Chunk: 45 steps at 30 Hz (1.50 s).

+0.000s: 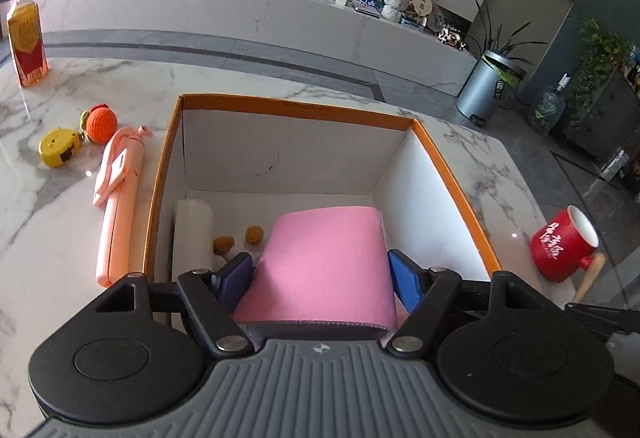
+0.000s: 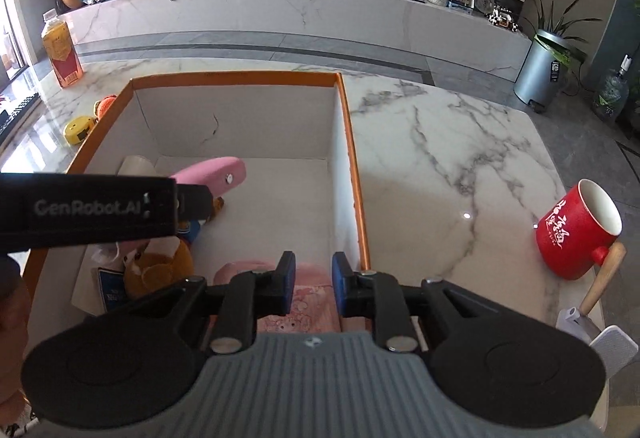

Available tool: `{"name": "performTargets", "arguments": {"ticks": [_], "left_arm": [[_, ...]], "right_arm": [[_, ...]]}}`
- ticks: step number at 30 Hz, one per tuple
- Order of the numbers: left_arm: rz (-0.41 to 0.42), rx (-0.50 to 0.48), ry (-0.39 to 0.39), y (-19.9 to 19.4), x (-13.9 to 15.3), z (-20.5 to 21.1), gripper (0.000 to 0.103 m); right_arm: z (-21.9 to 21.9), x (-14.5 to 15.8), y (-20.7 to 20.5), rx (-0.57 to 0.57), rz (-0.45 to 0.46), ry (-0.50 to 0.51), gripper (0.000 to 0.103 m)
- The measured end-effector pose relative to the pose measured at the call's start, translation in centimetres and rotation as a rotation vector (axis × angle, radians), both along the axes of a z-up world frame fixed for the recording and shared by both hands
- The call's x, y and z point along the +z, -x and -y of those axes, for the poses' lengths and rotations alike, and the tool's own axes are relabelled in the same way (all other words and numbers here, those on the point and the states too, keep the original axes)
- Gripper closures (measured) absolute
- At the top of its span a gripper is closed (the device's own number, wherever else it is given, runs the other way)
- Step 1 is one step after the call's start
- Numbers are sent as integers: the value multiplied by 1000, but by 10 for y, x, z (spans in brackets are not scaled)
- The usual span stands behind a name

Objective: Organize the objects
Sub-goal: 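Carry the pink wallet into the orange box and open the left tool, then withdraw both tools from the orange box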

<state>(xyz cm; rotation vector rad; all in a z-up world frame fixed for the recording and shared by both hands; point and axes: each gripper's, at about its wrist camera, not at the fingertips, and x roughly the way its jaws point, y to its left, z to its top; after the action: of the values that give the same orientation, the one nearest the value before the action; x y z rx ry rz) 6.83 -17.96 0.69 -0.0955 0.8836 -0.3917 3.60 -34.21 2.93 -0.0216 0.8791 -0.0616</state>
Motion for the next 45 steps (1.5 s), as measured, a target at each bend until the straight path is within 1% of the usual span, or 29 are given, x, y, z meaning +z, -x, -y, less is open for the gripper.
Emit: {"name": "performTargets", "arguments": {"ticks": [1, 2, 4, 5, 6, 9, 11, 14, 17, 19, 22, 24, 26, 29, 30, 31, 32, 33, 35, 37, 39, 40, 41, 42, 43, 45], "left_arm": [[7, 4, -13, -1, -1, 5, 18], [-9, 8, 1, -4, -2, 7, 18], [-69, 10, 63, -10, -8, 9, 18], [-83, 10, 81, -11, -11, 11, 18], [-89, 14, 88, -12, -14, 14, 18], [-107, 21, 70, -13, -21, 22, 18], [-144, 37, 93, -16, -27, 22, 18], [-168, 69, 113, -17, -33, 22, 17], [-203, 77, 137, -19, -36, 21, 17], [-243, 86, 155, -23, -41, 20, 16], [-251, 85, 152, -22, -39, 16, 13], [-252, 77, 154, -21, -36, 12, 10], [-255, 80, 151, -18, -32, 6, 8], [-272, 83, 168, -14, -21, -4, 6], [-280, 79, 177, -13, -16, -7, 5], [-293, 74, 186, -12, -13, -11, 4], [-324, 67, 193, -13, -11, -13, 1], [-363, 58, 205, -14, -9, -18, 0], [-441, 47, 246, -14, -9, -28, 0], [-492, 4, 337, -13, -10, -41, 1], [-524, -22, 407, -12, -6, -53, 1], [-528, -42, 435, -10, -2, -59, 1], [-524, -59, 446, -9, 3, -65, 1], [-513, -55, 427, -8, 11, -70, 1], [-488, -37, 391, -6, 19, -75, 1], [-409, -15, 319, 0, 35, -89, 1]], "right_arm": [[0, 0, 1, 2, 1, 0, 83], [0, 0, 1, 4, 0, 2, 83], [-1, 0, 1, 7, -4, 5, 83], [-1, -1, 1, 7, -9, 4, 83], [-1, -2, 0, 8, -14, 3, 83], [-1, -4, 0, 18, -25, -6, 83], [-4, -6, 0, 23, -33, 0, 83], [-7, -8, -2, 28, -47, 5, 83], [-8, -8, -1, 28, -49, 10, 83], [-6, -8, -1, 27, -47, 4, 83], [-6, -7, 0, 29, -47, 5, 83], [-6, -7, 0, 31, -46, 5, 82], [-6, -7, 1, 32, -45, 2, 81], [-6, -6, 1, 40, -40, -9, 74], [-7, -6, 1, 43, -36, -10, 70], [-8, -5, 1, 45, -31, -9, 65], [-8, -4, 2, 46, -25, -9, 63], [-8, -3, 2, 47, -19, -10, 58], [-8, -2, 2, 51, -17, -23, 55], [-8, -2, 2, 52, -17, -25, 55], [-9, -2, 2, 53, -15, -27, 54], [-9, -2, 2, 58, -11, -28, 53], [-9, -1, 3, 64, -5, -31, 52], [-9, -1, 3, 67, 1, -37, 49], [-9, 0, 3, 69, 8, -45, 48], [-9, 1, 3, 78, 21, -55, 44]]}}
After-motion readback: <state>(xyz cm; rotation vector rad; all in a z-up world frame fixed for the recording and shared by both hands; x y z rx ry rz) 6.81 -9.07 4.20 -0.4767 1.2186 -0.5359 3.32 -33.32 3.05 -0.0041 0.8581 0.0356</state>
